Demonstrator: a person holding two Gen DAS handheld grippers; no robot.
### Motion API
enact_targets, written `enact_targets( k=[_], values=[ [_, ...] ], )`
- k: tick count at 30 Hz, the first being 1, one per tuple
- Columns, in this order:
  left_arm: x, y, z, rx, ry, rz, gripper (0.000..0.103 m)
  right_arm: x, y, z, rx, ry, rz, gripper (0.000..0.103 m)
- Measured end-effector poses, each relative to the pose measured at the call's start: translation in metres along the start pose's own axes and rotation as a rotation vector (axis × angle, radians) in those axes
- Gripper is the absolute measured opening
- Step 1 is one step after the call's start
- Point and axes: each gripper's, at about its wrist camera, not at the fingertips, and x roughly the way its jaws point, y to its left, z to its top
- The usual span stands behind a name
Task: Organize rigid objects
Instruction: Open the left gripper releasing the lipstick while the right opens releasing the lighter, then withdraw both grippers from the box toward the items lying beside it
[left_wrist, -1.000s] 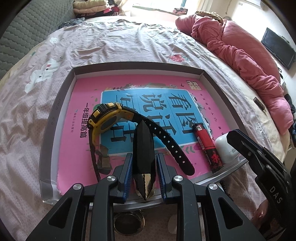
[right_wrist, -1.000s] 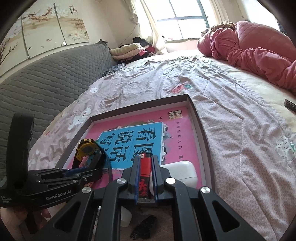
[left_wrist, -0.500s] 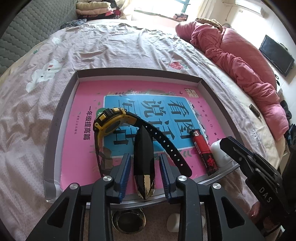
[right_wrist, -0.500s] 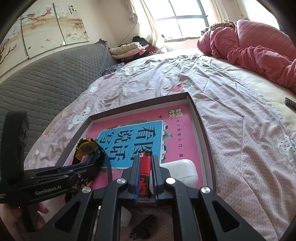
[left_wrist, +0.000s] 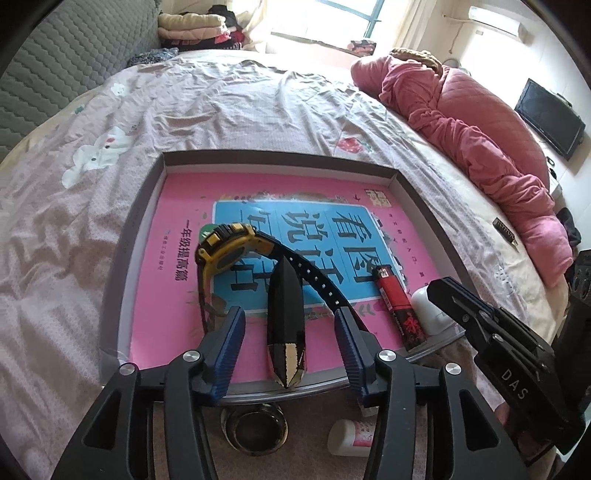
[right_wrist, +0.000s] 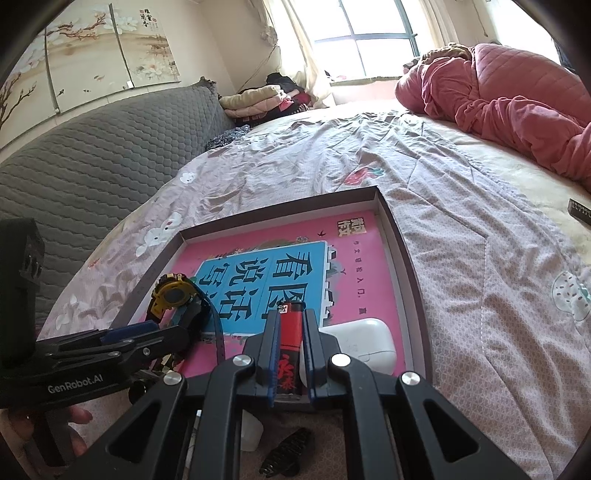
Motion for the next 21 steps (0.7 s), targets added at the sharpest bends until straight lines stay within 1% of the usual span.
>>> enact_targets(
  k=[4,9,11,12,13,15,21],
  values=[
    [-0.008,0.005,0.001,-0.019,-0.026,0.0,0.059,-0.002,0.0,0.001,-0.009,-0.005,-0.004,0.011],
    [-0.018,0.009,0.0,-0.025,-0.057,0.024,0.066,-0.007,0.001,0.001,-0.012,-0.019,-0.014,0.011],
    [-0.022,0.011,-0.001,-0.031,-0.061,0.029,0.071,-0.009,0.001,0.001,-0.016,-0.024,-0.022,0.012],
    [-0.023,0.012,0.0,-0.031,-0.063,0.029,0.072,-0.011,0.002,0.0,-0.017,-0.029,-0.026,0.015],
    [-0.026,0.013,-0.001,-0.03,-0.071,0.034,0.073,-0.012,0.002,0.0,-0.016,-0.032,-0.028,0.021],
    [-0.03,0.014,-0.002,-0.034,-0.077,0.043,0.074,-0.015,0.001,0.0,-0.013,-0.038,-0.031,0.027],
    [-0.039,0.015,-0.006,-0.037,-0.087,0.05,0.074,-0.022,0.0,0.001,-0.016,-0.054,-0.04,0.03]
  ],
)
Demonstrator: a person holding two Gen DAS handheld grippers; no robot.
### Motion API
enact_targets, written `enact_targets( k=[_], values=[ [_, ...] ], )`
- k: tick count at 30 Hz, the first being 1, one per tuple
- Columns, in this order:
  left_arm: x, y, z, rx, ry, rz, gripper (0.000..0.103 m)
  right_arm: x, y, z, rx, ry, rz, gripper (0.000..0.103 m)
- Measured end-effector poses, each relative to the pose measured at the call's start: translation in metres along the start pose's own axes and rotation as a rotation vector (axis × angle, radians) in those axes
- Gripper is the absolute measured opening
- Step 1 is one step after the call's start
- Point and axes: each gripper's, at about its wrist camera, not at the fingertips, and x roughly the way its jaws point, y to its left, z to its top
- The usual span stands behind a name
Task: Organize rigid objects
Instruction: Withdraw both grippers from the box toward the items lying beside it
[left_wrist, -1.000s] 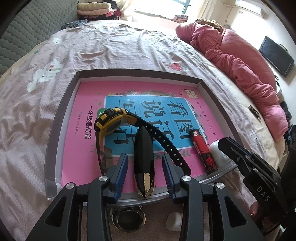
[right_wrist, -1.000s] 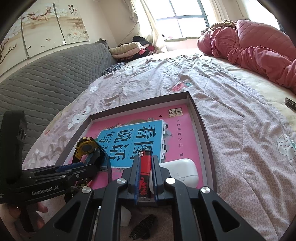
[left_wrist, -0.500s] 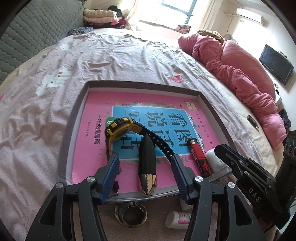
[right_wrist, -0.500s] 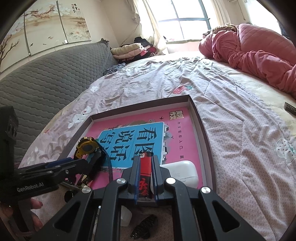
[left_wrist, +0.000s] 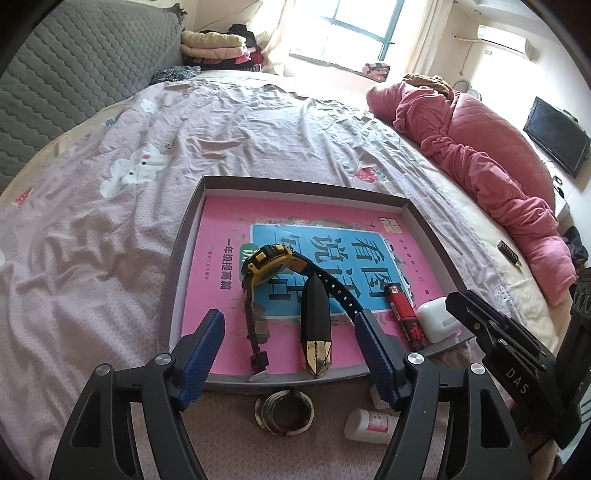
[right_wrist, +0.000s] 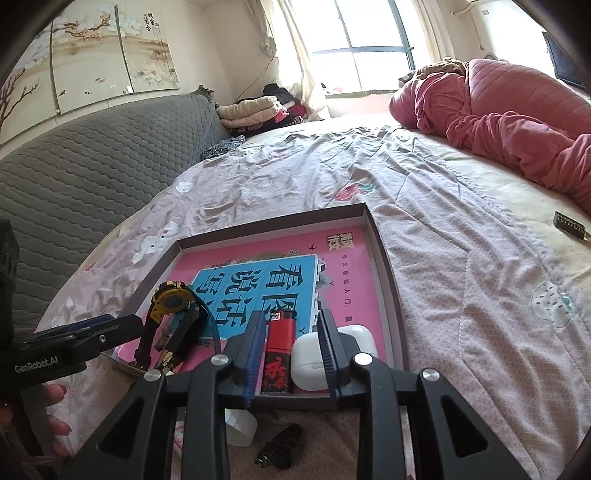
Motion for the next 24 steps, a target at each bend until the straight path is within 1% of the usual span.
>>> enact_targets(
  k=[2,4,8,12,17,20,24],
  values=[
    [-0.003,0.001,-0.001,-0.003,-0.002,0.009,0.075,-0.003,0.0,-0.001,-0.002,-0.004,-0.003,0.035],
    [-0.006,0.001,-0.003,-0.006,-0.007,0.014,0.075,-0.005,0.001,-0.001,-0.006,-0.005,-0.01,0.042],
    [-0.011,-0.001,-0.005,0.0,-0.014,0.02,0.075,-0.009,0.002,-0.003,-0.012,-0.009,-0.022,0.044],
    [-0.015,-0.003,-0.008,0.007,-0.021,0.023,0.075,-0.016,0.002,-0.005,-0.01,-0.024,-0.039,0.051],
    [-0.02,-0.006,-0.013,0.022,-0.029,0.037,0.077,-0.023,0.0,-0.009,-0.006,-0.021,-0.054,0.052],
    [-0.021,-0.005,-0.016,0.019,-0.023,0.047,0.078,-0.026,0.001,-0.012,-0.009,-0.017,-0.062,0.055],
    [-0.024,-0.001,-0.02,0.007,-0.016,0.042,0.078,-0.03,0.002,-0.013,-0.013,-0.023,-0.072,0.056]
  ],
)
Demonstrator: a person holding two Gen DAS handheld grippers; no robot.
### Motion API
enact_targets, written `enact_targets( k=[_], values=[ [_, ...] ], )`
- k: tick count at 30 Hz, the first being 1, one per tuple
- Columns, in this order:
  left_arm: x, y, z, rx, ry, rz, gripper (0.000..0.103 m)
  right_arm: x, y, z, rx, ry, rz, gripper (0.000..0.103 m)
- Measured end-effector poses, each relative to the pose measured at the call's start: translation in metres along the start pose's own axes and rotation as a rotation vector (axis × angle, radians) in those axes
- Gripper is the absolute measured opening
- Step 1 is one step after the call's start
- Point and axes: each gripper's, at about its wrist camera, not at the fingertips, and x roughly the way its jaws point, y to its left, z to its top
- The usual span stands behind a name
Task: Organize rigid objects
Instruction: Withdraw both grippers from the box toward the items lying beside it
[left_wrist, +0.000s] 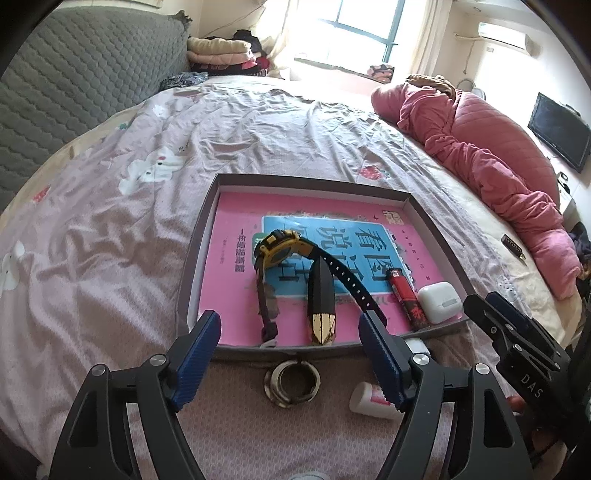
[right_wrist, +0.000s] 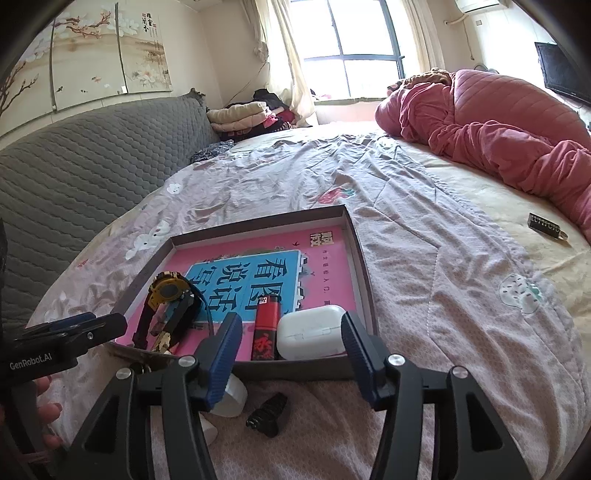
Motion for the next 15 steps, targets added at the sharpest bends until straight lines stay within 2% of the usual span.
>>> enact_targets(
  k=[15],
  values=[
    [-0.011,0.009,-0.02,-0.018,0.021,0.011,0.078,-0.02,0.004,-0.006,-0.028,-0.022,-0.01,0.059]
  ],
)
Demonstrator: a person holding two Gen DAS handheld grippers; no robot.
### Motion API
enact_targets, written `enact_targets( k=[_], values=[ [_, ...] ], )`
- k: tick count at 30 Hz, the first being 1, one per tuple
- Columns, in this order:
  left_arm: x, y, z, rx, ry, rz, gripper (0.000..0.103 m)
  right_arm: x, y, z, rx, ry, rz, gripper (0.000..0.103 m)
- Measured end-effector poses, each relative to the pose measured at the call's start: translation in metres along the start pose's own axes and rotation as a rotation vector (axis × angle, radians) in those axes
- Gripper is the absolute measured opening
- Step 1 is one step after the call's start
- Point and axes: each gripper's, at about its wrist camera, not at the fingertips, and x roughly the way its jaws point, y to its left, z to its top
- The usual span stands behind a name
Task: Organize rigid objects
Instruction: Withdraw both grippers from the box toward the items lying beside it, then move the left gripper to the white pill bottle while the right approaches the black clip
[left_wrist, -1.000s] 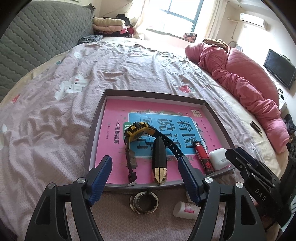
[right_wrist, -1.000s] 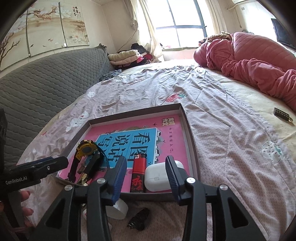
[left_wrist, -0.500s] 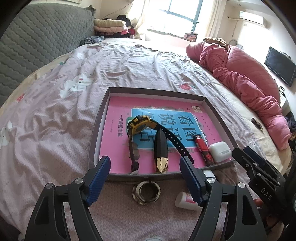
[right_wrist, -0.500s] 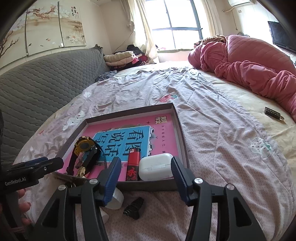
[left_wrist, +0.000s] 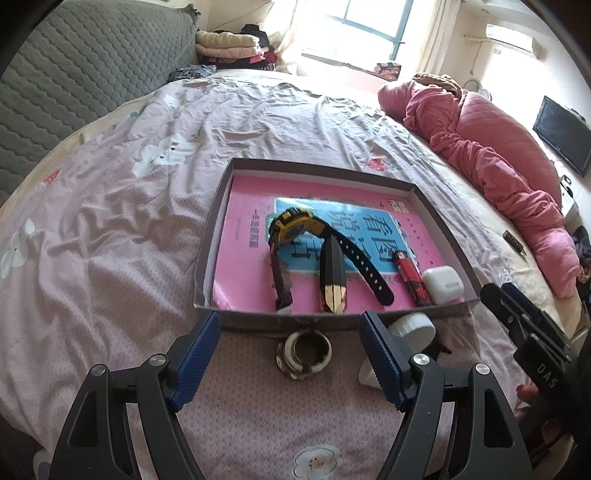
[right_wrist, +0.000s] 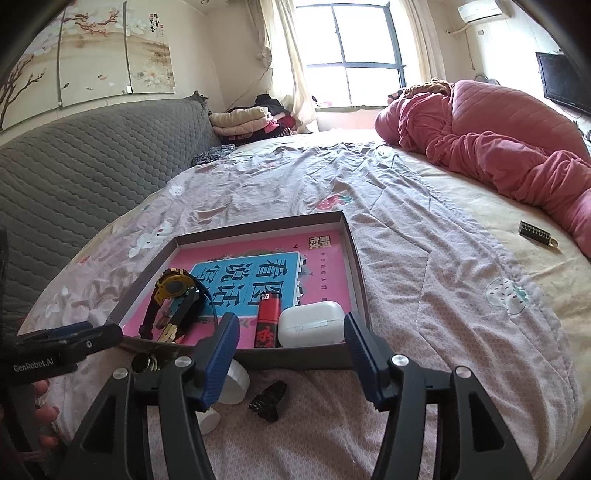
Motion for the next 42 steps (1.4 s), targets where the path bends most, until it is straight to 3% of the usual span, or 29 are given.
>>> enact_targets(
  k=[42],
  values=[
    [-0.024,-0.021,-0.042,0.058,0.055,-0.047,0.078,-0.031,0.015,-0.034,-0.049,0.072,0.007,0.06]
  ],
)
